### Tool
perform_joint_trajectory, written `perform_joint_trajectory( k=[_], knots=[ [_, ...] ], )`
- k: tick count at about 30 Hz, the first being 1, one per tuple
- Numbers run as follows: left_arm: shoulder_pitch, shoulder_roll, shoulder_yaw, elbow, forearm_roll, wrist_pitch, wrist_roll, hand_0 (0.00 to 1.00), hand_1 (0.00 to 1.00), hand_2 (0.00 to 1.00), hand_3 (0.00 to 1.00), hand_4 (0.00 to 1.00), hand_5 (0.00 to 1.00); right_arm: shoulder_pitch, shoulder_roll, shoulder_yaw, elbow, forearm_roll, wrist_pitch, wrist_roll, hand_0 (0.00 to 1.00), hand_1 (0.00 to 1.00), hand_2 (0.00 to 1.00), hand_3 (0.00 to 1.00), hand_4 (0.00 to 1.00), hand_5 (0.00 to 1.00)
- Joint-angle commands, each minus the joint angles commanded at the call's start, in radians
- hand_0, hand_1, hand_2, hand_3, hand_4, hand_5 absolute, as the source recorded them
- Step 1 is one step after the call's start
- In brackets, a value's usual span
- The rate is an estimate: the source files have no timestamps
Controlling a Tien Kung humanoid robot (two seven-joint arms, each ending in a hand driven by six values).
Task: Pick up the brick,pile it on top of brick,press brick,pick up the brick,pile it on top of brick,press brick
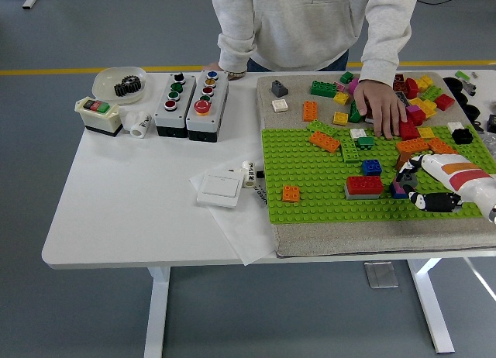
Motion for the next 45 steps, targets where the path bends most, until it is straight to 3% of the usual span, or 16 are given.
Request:
perform_joint_trajectory(
  k=[45],
  knots=[
    [0.004, -0.001, -0.009, 0.0, 0.014, 0.0, 0.001, 0.765, 0.797, 0.787, 0.682, 0.771, 0.645, -0.004, -0.002, -0.017, -0.036, 0.012, 0.009, 0.0, 0.697, 0.699, 0.731, 0.597, 0.557, 0.222]
  ],
)
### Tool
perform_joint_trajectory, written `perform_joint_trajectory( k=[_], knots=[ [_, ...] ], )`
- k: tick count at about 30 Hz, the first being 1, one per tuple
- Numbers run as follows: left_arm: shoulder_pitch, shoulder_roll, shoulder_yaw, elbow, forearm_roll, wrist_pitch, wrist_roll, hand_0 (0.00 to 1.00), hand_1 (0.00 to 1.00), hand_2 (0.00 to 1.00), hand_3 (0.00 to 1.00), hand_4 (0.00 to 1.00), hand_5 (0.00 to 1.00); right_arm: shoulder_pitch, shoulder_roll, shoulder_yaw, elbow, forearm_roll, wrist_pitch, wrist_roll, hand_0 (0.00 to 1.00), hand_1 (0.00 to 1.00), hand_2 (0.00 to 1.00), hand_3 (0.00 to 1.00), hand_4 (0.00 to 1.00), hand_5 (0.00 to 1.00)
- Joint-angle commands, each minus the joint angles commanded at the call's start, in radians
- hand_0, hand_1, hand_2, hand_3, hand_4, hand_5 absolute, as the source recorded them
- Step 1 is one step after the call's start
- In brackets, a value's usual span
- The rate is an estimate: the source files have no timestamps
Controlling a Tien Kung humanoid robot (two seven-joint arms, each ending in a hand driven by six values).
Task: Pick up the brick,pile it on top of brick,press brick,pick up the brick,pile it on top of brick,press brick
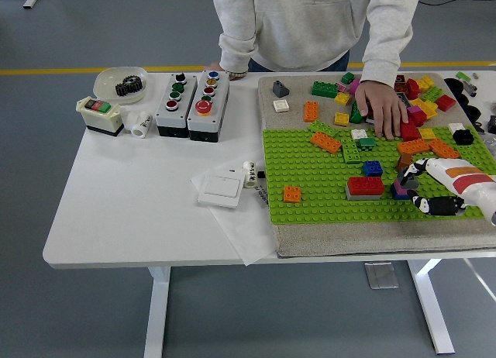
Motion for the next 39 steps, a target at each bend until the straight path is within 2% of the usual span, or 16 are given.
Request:
perform_joint_trajectory(
  k=[9, 29, 35, 36, 39],
  knots=[
    [-0.003, 0.001, 0.006, 0.0, -0.008, 0.0, -0.001, 0.765, 0.797, 0.787, 0.681, 0.77, 0.644, 0.0, -0.001, 0.004, 0.002, 0.0, 0.002, 0.0, 0.697, 0.698, 0.732, 0.598, 0.559, 0.221],
    [-0.005, 0.002, 0.01, -0.001, -0.015, -0.001, -0.001, 0.764, 0.797, 0.785, 0.681, 0.769, 0.644, -0.001, -0.012, 0.037, 0.051, 0.002, 0.001, 0.002, 0.699, 0.696, 0.732, 0.598, 0.564, 0.218],
    [-0.004, 0.002, 0.009, -0.001, -0.014, -0.001, 0.0, 0.758, 0.796, 0.787, 0.683, 0.77, 0.645, -0.002, -0.017, 0.051, 0.08, 0.008, -0.02, 0.007, 0.697, 0.696, 0.731, 0.6, 0.57, 0.214],
    [-0.003, 0.002, 0.008, -0.001, -0.013, -0.001, 0.0, 0.757, 0.795, 0.786, 0.681, 0.772, 0.645, -0.002, -0.017, 0.052, 0.085, 0.008, -0.025, 0.009, 0.74, 0.707, 0.744, 0.726, 0.744, 0.232],
    [-0.001, 0.002, 0.005, -0.001, -0.01, -0.001, 0.001, 0.757, 0.795, 0.786, 0.681, 0.772, 0.645, -0.001, -0.017, 0.052, 0.102, 0.005, -0.057, 0.02, 0.74, 0.707, 0.744, 0.726, 0.744, 0.232]
  ],
)
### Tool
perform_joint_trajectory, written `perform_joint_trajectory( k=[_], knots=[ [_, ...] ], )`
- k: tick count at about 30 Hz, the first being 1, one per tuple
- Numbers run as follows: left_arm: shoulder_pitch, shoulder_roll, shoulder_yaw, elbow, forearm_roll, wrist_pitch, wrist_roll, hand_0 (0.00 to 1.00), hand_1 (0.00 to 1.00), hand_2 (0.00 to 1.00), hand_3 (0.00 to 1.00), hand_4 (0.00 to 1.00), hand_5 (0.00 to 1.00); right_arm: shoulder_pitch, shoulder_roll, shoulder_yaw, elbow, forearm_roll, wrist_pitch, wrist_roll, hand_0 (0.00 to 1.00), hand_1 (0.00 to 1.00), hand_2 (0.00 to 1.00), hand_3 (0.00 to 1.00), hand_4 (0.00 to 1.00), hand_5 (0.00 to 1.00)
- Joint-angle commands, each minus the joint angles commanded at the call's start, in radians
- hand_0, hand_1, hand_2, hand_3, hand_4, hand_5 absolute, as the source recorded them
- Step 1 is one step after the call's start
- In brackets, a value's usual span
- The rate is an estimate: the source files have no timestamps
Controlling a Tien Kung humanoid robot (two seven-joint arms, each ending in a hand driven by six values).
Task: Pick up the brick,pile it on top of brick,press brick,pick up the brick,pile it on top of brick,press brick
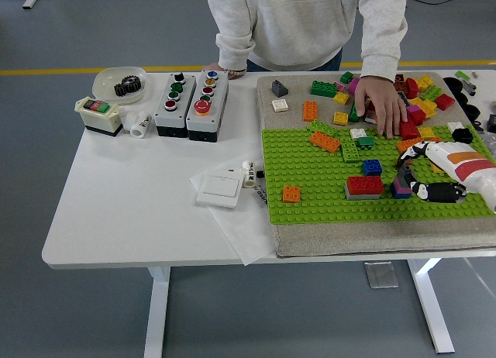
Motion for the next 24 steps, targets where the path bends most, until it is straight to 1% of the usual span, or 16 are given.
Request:
perform_joint_trajectory(
  k=[1, 2, 3, 4, 8, 9, 14, 15, 20, 21, 24],
  knots=[
    [0.0, 0.0, 0.0, 0.0, 0.001, 0.0, 0.0, 0.757, 0.795, 0.786, 0.681, 0.772, 0.645, 0.0, 0.0, 0.0, 0.003, -0.001, -0.009, 0.003, 0.74, 0.707, 0.744, 0.726, 0.744, 0.232],
    [0.001, 0.0, -0.001, 0.0, 0.002, 0.0, 0.001, 0.757, 0.795, 0.786, 0.681, 0.772, 0.645, 0.001, 0.003, -0.001, 0.005, 0.006, -0.027, 0.011, 0.74, 0.707, 0.744, 0.726, 0.744, 0.232],
    [0.002, 0.0, -0.002, 0.0, 0.003, 0.0, 0.001, 0.758, 0.795, 0.786, 0.681, 0.771, 0.645, 0.001, 0.004, -0.002, 0.005, 0.009, -0.035, 0.014, 0.797, 0.761, 0.786, 0.826, 0.93, 0.276],
    [0.002, 0.0, -0.002, 0.0, 0.004, 0.0, 0.001, 0.758, 0.795, 0.786, 0.681, 0.771, 0.645, 0.002, 0.007, -0.003, 0.003, 0.021, -0.053, 0.022, 0.797, 0.761, 0.786, 0.826, 0.93, 0.276],
    [0.004, 0.0, -0.003, 0.0, 0.006, 0.0, 0.002, 0.758, 0.795, 0.786, 0.681, 0.771, 0.645, 0.007, 0.016, -0.008, -0.006, 0.082, -0.097, 0.024, 0.797, 0.761, 0.786, 0.826, 0.93, 0.276],
    [0.004, 0.0, -0.003, 0.0, 0.007, 0.0, 0.002, 0.758, 0.795, 0.787, 0.681, 0.771, 0.645, 0.009, 0.018, -0.009, -0.008, 0.092, -0.103, 0.022, 0.816, 0.778, 0.798, 0.839, 0.986, 0.315],
    [0.007, 0.001, -0.007, -0.001, 0.014, -0.001, 0.005, 0.758, 0.795, 0.787, 0.681, 0.771, 0.645, 0.044, 0.028, -0.024, -0.024, 0.15, -0.134, -0.01, 0.816, 0.778, 0.798, 0.839, 0.986, 0.315],
    [0.008, 0.001, -0.008, -0.001, 0.016, -0.002, 0.006, 0.758, 0.796, 0.787, 0.682, 0.772, 0.646, 0.057, 0.031, -0.029, -0.031, 0.158, -0.14, -0.021, 0.796, 0.763, 0.787, 0.833, 0.998, 0.335],
    [0.009, 0.002, -0.009, -0.002, 0.02, -0.002, 0.007, 0.758, 0.796, 0.787, 0.682, 0.772, 0.646, 0.079, 0.037, -0.035, -0.042, 0.167, -0.14, -0.035, 0.796, 0.763, 0.787, 0.833, 0.998, 0.335],
    [0.01, 0.003, -0.01, -0.002, 0.021, -0.002, 0.007, 0.759, 0.796, 0.787, 0.682, 0.771, 0.645, 0.082, 0.039, -0.037, -0.044, 0.168, -0.138, -0.034, 0.78, 0.748, 0.772, 0.819, 0.998, 0.364],
    [0.011, 0.003, -0.01, -0.002, 0.022, -0.002, 0.007, 0.759, 0.796, 0.787, 0.682, 0.771, 0.645, 0.087, 0.04, -0.04, -0.046, 0.169, -0.136, -0.032, 0.78, 0.748, 0.772, 0.819, 0.998, 0.364]
  ],
)
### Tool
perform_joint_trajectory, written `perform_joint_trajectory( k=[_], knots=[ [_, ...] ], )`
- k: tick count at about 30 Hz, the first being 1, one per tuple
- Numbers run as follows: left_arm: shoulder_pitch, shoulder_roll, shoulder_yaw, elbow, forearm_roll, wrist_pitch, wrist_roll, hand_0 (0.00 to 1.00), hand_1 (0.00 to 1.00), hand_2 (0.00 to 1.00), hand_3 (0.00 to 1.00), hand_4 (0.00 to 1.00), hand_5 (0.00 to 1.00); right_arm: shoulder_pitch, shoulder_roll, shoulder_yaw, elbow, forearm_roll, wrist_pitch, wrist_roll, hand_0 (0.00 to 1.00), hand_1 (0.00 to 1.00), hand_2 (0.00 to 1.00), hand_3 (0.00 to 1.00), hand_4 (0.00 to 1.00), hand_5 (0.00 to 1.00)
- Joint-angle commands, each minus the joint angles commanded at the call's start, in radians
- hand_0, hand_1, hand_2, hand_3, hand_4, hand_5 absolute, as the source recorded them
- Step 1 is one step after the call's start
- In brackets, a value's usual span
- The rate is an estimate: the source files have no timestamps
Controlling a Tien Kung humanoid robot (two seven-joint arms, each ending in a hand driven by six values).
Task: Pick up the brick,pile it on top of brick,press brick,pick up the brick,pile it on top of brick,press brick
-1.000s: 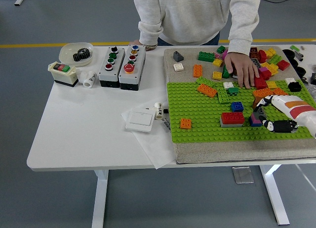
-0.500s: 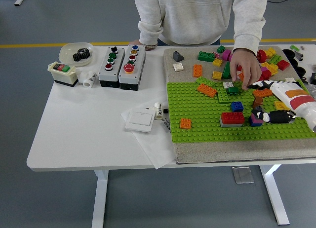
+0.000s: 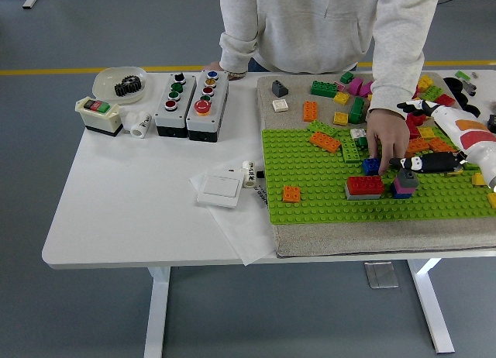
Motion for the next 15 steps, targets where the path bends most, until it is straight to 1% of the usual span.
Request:
perform_joint_trajectory(
  k=[7, 10, 14, 15],
  knots=[
    [0.0, 0.002, -0.001, 0.0, 0.005, -0.002, 0.002, 0.759, 0.796, 0.787, 0.68, 0.771, 0.645, 0.008, -0.002, -0.003, -0.003, -0.003, 0.003, 0.006, 0.767, 0.74, 0.766, 0.804, 0.998, 0.368],
    [-0.003, 0.003, 0.002, 0.0, 0.002, -0.003, 0.001, 0.757, 0.795, 0.787, 0.682, 0.771, 0.645, 0.014, -0.009, -0.007, -0.004, 0.001, 0.011, 0.018, 0.763, 0.741, 0.762, 0.798, 0.998, 0.365],
    [-0.006, 0.003, 0.006, 0.0, -0.005, -0.002, -0.001, 0.757, 0.795, 0.787, 0.682, 0.771, 0.645, 0.038, -0.02, -0.034, -0.013, 0.0, 0.007, 0.028, 0.763, 0.741, 0.762, 0.798, 0.998, 0.365],
    [-0.007, 0.003, 0.007, 0.0, -0.006, -0.002, -0.001, 0.755, 0.795, 0.787, 0.683, 0.772, 0.646, 0.047, -0.023, -0.044, -0.016, -0.001, 0.006, 0.03, 0.713, 0.71, 0.744, 0.779, 0.998, 0.358]
  ],
)
